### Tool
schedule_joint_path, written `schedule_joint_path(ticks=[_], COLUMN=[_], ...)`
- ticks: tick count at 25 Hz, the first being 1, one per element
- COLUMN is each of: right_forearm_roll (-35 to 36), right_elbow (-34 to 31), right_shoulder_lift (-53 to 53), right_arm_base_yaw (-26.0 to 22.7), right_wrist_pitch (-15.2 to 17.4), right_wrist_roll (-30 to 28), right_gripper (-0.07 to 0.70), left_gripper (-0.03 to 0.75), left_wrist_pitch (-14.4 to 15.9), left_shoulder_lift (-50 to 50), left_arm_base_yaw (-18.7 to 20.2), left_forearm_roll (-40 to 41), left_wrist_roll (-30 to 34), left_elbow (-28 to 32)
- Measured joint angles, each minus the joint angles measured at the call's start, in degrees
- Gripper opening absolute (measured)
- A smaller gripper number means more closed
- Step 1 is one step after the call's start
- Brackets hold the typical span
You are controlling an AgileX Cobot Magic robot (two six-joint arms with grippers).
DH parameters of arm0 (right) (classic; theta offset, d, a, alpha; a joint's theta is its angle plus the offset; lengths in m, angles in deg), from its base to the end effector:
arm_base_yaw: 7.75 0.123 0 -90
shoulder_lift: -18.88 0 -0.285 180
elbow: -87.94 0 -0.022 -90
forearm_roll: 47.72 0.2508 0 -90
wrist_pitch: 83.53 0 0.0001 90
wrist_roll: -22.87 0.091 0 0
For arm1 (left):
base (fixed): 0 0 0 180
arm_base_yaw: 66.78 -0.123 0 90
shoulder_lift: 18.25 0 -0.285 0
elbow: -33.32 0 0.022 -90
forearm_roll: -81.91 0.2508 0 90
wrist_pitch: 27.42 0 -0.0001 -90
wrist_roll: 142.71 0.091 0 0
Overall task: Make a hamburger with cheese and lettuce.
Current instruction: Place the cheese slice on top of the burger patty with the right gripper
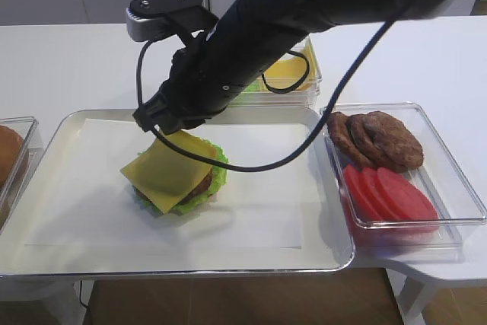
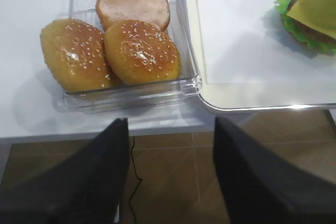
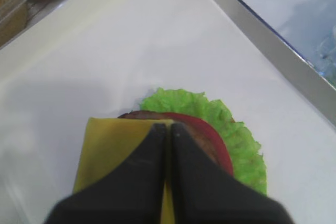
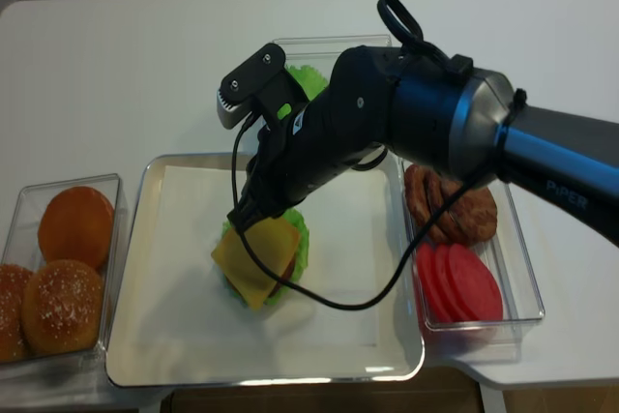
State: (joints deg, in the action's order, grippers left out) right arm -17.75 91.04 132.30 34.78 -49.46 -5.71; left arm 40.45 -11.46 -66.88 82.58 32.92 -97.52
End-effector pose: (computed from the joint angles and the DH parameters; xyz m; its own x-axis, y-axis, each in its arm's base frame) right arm 0.2859 0.2969 0.2504 -0.5279 -0.5535 -0.6442 -0.8088 0.5590 0.1825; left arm -0.0120 0.0010 0.2646 -0.5544 -0.0728 -0.8291 -0.0507 0.9973 -0.0536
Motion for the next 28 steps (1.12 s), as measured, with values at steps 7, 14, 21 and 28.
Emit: schedule_joint_path(ticks=[7, 14, 21, 28], right_forearm_roll=[0.0, 0.0, 0.0, 0.0], right_elbow=[0.0, 0.0, 0.0, 0.0], right_shoulder_lift=[0.57, 0.57, 0.57, 0.57], right_arm_base_yaw=[0.0, 0.0, 0.0, 0.0], right_wrist_pitch=[-0.31, -0.86, -1.6, -1.99], right_wrist_roll=[-1.49, -1.61, -1.61, -1.61], right_gripper=[0.009, 0.01, 0.076, 0.171], left_gripper=[0.382, 0.382, 0.382, 0.382], left_wrist_pitch=[0.0, 0.0, 0.0, 0.0], left_shoulder_lift=[0.0, 0.0, 0.0, 0.0], left_arm_base_yaw=[0.0, 0.0, 0.0, 0.0], left_forearm_roll=[0.0, 0.0, 0.0, 0.0], left_wrist_roll=[0.0, 0.0, 0.0, 0.0], left_elbow=[0.0, 0.0, 0.0, 0.0])
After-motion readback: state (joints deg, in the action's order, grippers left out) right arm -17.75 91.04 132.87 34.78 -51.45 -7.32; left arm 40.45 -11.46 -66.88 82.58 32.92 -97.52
